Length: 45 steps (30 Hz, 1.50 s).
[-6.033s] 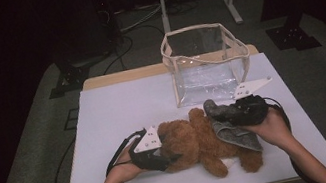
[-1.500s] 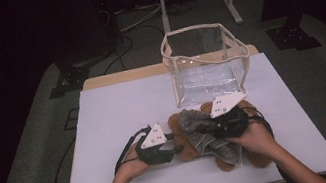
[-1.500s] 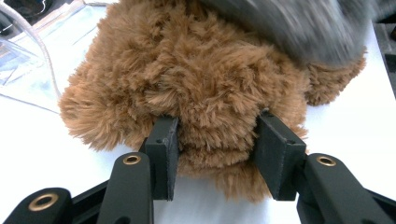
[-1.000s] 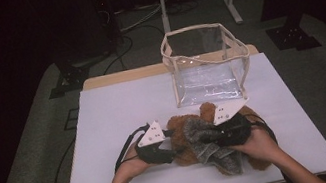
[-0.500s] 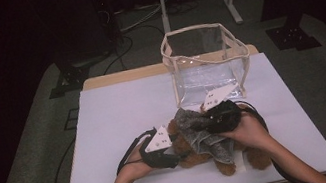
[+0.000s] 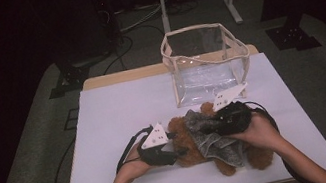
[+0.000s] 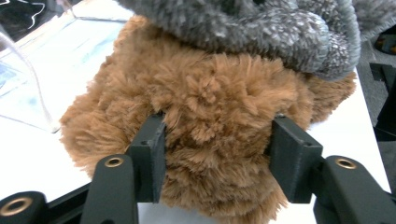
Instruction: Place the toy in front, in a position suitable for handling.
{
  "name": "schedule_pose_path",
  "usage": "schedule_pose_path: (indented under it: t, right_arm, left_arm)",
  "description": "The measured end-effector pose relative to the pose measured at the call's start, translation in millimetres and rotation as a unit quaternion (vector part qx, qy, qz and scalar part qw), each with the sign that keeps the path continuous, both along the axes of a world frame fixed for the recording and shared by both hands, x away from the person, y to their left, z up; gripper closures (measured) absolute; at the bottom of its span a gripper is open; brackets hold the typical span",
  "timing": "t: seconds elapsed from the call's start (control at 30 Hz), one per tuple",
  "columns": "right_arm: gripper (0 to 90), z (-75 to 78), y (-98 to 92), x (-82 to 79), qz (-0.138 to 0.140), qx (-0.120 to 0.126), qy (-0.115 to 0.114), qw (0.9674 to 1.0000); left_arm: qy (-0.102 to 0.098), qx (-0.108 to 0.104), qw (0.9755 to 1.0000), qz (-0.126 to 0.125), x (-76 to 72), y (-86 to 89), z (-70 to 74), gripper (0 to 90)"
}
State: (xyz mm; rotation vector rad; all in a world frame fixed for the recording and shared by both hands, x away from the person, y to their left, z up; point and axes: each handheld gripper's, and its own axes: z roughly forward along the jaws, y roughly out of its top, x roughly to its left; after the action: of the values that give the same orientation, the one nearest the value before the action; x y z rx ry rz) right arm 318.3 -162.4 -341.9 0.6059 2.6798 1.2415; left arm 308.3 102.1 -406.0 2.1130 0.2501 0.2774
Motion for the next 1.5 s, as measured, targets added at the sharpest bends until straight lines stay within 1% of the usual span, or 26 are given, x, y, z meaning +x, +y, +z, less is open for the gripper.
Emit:
schedule_pose_path:
  t: [0.1, 0.17, 0.2, 0.23, 0.27, 0.37, 0.47, 0.5, 0.53, 0.57, 0.6, 0.67, 0.7, 0.77, 0.8, 0.87, 0.9, 0.93, 0.97, 1.0, 1.03, 1.07, 1.13, 1.33, 1.43, 1.5]
  right_arm:
    - [76.6, 4.1, 7.1, 3.0, 0.010, 0.001, 0.005, 0.9999]
    - [76.7, 6.0, 14.7, 5.0, 0.019, -0.001, 0.005, 0.9998]
    - [76.7, 6.9, 23.3, 6.8, 0.029, -0.006, 0.005, 0.9996]
    - [76.7, 6.9, 23.3, 6.8, 0.029, -0.006, 0.005, 0.9996]
    - [76.6, 6.4, 31.5, 9.2, 0.039, -0.007, 0.003, 0.9992]
    - [76.6, 6.8, 35.5, 11.1, 0.043, -0.015, -0.001, 0.9990]
    - [76.6, 9.9, 27.3, 15.7, 0.025, -0.015, -0.005, 0.9996]
    - [76.6, 11.1, 22.0, 17.8, 0.014, -0.016, -0.005, 0.9998]
    - [76.6, 11.7, 10.4, 23.1, -0.007, -0.016, -0.005, 0.9998]
    - [76.6, 11.7, 10.4, 23.1, -0.007, -0.016, -0.005, 0.9998]
    - [76.5, 10.4, -0.5, 27.7, -0.021, -0.018, -0.003, 0.9996]
    - [76.5, 8.7, -4.6, 29.2, -0.023, -0.021, -0.002, 0.9995]
    - [76.6, 6.4, -7.3, 30.0, -0.027, -0.018, 0.002, 0.9995]
    - [76.7, -0.6, -8.9, 28.1, -0.025, -0.010, 0.009, 0.9996]
    - [76.7, -0.6, -8.9, 28.1, -0.025, -0.010, 0.009, 0.9996]
    - [76.7, -5.1, -6.9, 23.0, -0.018, -0.006, 0.013, 0.9997]
    - [76.7, -7.2, -5.8, 19.5, -0.013, -0.004, 0.016, 0.9998]
    - [76.8, -10.8, -4.1, 11.1, -0.002, -0.003, 0.023, 0.9997]
    - [76.8, -10.8, -4.1, 11.1, -0.002, -0.003, 0.023, 0.9997]
    - [76.7, -11.7, -4.2, 3.4, 0.006, -0.004, 0.025, 0.9997]
    - [76.7, -10.8, -4.4, 1.0, 0.005, -0.004, 0.026, 0.9996]
    - [76.7, -10.8, -4.4, 1.0, 0.005, -0.004, 0.026, 0.9996]
    - [76.7, -8.0, -3.2, -0.3, 0.006, -0.006, 0.021, 0.9997]
    - [76.7, -3.9, 16.8, 6.1, 0.026, -0.014, 0.013, 0.9995]
    - [76.6, -2.3, 28.2, 9.9, 0.034, -0.014, 0.011, 0.9992]
    - [76.6, -2.0, 34.0, 12.0, 0.039, -0.022, 0.010, 0.9989]
  left_arm:
    - [0.001, -0.003, 1.0000, -0.003, -0.8, -0.8, -0.8, 45.0]
    - [0.000, 0.001, 1.0000, -0.007, -1.8, -1.7, -0.8, 44.9]
    - [0.000, 0.002, 1.0000, -0.008, -2.6, -2.5, -1.2, 44.4]
    - [-0.002, 0.005, 0.9999, -0.009, -3.1, -3.0, -1.2, 44.4]
    - [-0.003, 0.010, 0.9999, -0.011, -3.8, -3.3, -1.4, 43.8]
    - [-0.002, 0.009, 0.9999, -0.007, -3.4, -1.7, -1.9, 42.8]
    - [-0.001, 0.007, 0.9999, -0.007, -3.0, -0.4, -2.4, 42.9]
    - [-0.001, 0.007, 0.9999, -0.007, -2.8, -0.4, -2.2, 42.8]
    - [-0.002, 0.010, 0.9999, -0.008, -2.3, -0.1, -1.5, 42.2]
    - [-0.002, 0.010, 0.9999, -0.008, -2.3, -0.1, -1.5, 41.7]
    - [-0.003, 0.011, 0.9999, -0.008, -1.8, 0.5, -1.1, 41.1]
    - [0.000, 0.009, 0.9999, -0.005, -0.5, 1.6, -0.1, 40.0]
    - [0.002, 0.009, 1.0000, -0.003, 0.2, 1.9, 0.5, 37.6]
    - [0.006, 0.006, 1.0000, 0.002, 1.0, 1.8, 1.1, 28.1]
    - [0.009, 0.003, 1.0000, 0.004, 1.5, 1.0, 0.8, 28.1]
    - [0.014, 0.001, 0.9999, 0.010, 2.6, -0.7, 0.0, 20.1]
    - [0.021, -0.001, 0.9997, 0.010, 3.1, -1.2, -0.3, 18.4]
    - [0.023, -0.002, 0.9997, 0.005, 2.5, -1.5, -0.8, 21.0]
    - [0.018, -0.001, 0.9998, -0.003, 0.5, -1.5, -1.3, 21.0]
    - [0.015, 0.001, 0.9998, -0.013, -1.9, -2.1, -2.0, 30.0]
    - [0.012, 0.002, 0.9998, -0.018, -4.0, -3.1, -2.3, 33.6]
    - [0.008, 0.004, 0.9997, -0.022, -5.5, -3.8, -2.5, 33.6]
    - [0.007, 0.003, 0.9996, -0.026, -7.3, -5.0, -3.0, 38.5]
    - [0.000, 0.009, 0.9995, -0.029, -9.6, -5.8, -3.0, 39.0]
    - [-0.010, 0.021, 0.9990, -0.039, -11.0, -6.6, -4.1, 39.6]
    - [-0.011, 0.025, 0.9990, -0.036, -11.9, -6.6, -4.9, 39.4]
